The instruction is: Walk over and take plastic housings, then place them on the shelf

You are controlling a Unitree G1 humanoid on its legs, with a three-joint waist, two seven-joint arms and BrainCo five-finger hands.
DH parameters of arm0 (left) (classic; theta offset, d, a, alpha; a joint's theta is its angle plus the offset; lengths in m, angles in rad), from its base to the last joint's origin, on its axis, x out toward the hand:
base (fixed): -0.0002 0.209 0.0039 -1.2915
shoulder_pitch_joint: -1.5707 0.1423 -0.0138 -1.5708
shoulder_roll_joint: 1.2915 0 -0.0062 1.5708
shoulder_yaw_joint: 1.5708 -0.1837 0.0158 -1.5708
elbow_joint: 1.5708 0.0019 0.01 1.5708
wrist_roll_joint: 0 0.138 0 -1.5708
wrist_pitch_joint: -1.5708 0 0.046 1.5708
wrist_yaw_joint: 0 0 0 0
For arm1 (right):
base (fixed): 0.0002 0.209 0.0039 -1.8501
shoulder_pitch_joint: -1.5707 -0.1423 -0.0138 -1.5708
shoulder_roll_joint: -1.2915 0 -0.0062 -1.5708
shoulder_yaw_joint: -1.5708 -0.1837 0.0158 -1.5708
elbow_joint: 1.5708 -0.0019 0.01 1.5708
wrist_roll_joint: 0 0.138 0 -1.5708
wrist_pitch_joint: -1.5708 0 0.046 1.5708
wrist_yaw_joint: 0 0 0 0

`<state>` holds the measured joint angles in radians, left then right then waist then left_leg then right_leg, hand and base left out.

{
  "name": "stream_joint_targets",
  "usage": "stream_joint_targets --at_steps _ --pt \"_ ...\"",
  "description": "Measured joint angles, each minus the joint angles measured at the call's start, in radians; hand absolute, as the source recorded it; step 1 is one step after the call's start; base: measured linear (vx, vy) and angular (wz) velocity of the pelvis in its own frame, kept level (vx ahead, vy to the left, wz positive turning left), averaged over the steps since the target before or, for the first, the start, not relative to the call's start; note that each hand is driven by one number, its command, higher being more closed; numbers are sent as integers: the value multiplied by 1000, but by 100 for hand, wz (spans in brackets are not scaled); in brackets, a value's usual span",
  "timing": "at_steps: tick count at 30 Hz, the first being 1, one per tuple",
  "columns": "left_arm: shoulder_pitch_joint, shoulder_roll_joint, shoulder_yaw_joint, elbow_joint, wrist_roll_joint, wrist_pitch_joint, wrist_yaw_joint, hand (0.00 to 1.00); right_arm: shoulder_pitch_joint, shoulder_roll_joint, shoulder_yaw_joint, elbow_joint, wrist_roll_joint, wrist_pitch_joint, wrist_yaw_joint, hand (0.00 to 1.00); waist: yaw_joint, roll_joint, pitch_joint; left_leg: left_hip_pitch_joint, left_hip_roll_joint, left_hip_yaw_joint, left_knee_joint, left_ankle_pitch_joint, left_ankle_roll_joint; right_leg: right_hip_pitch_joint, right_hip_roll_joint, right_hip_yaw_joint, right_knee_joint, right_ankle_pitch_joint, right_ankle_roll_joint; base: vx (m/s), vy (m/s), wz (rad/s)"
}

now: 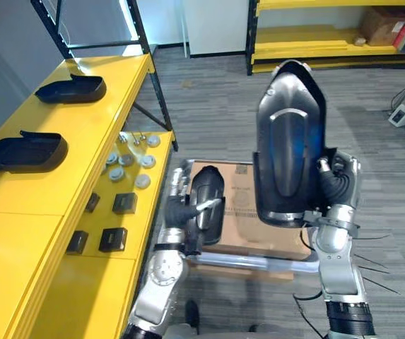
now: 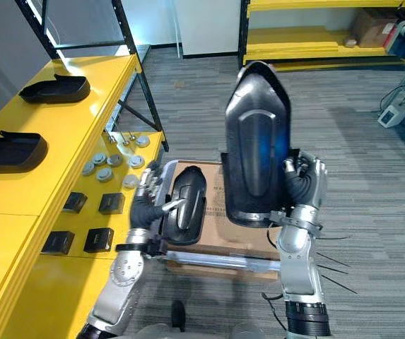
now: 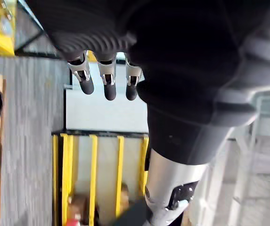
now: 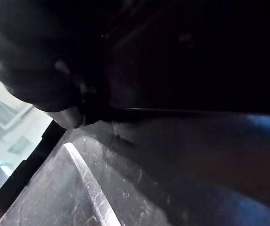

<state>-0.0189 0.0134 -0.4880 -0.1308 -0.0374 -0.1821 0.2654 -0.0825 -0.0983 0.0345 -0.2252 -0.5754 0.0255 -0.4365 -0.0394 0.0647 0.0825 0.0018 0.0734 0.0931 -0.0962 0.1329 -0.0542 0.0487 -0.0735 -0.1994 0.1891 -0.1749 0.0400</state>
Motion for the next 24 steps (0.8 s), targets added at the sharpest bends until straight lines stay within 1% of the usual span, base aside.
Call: stream_joint_targets --at_steps 3,5,9,10,11,12,15,18,21,24 --pt "-19 -11 -15 44 3 6 22 0 -4 28 41 -4 -20 0 -2 100 1 0 -11 6 3 10 -1 0 0 0 2 10 1 2 -1 -19 -8 -9" --pt "-44 -11 -34 80 -1 23 27 0 -4 29 89 -9 -21 0 -1 100 0 0 -11 6 4 13 -5 1 1 -2 4 14 1 4 0 -33 0 -8" --pt "-51 -12 -31 109 -12 42 52 0 -4 33 117 -31 -24 0 -6 100 0 -2 -15 7 7 22 -6 1 1 -4 6 23 -2 10 1 -13 3 -6" --pt "-55 -9 -32 117 -28 45 65 100 -4 31 128 -31 -24 0 -9 100 0 -3 -19 7 7 23 -6 1 1 -5 6 24 -1 10 1 0 0 0" --pt "-62 -8 -32 129 -38 46 68 100 -4 31 132 -31 -24 0 -9 100 1 -3 -22 7 7 23 -6 1 1 -5 6 25 -2 11 1 0 0 0" --pt "-70 -8 -33 140 -50 48 69 100 -4 30 134 -31 -24 0 -10 0 1 -3 -25 8 6 24 -6 1 2 -5 6 25 -2 11 1 0 0 0" --pt "-73 -6 -35 148 -74 57 85 100 -4 24 160 -31 -15 -1 -10 0 0 -2 -36 7 6 25 -6 2 2 -7 6 27 -2 12 1 0 0 0" --pt "-90 5 -34 182 -78 70 90 100 -1 6 189 -31 12 -22 -9 0 0 -4 -48 6 7 26 -4 2 2 -8 7 29 -2 13 0 0 0 0" --pt "-90 9 -33 182 -78 71 94 100 6 -8 200 -31 45 -29 -2 0 0 -5 -48 6 7 26 -4 3 4 -8 7 29 -2 14 -1 0 0 0" --pt "-92 10 -29 182 -77 86 108 100 17 -34 220 -31 122 -68 11 0 0 -6 -49 7 6 25 -6 6 6 -7 7 28 -2 15 -1 -6 1 1"
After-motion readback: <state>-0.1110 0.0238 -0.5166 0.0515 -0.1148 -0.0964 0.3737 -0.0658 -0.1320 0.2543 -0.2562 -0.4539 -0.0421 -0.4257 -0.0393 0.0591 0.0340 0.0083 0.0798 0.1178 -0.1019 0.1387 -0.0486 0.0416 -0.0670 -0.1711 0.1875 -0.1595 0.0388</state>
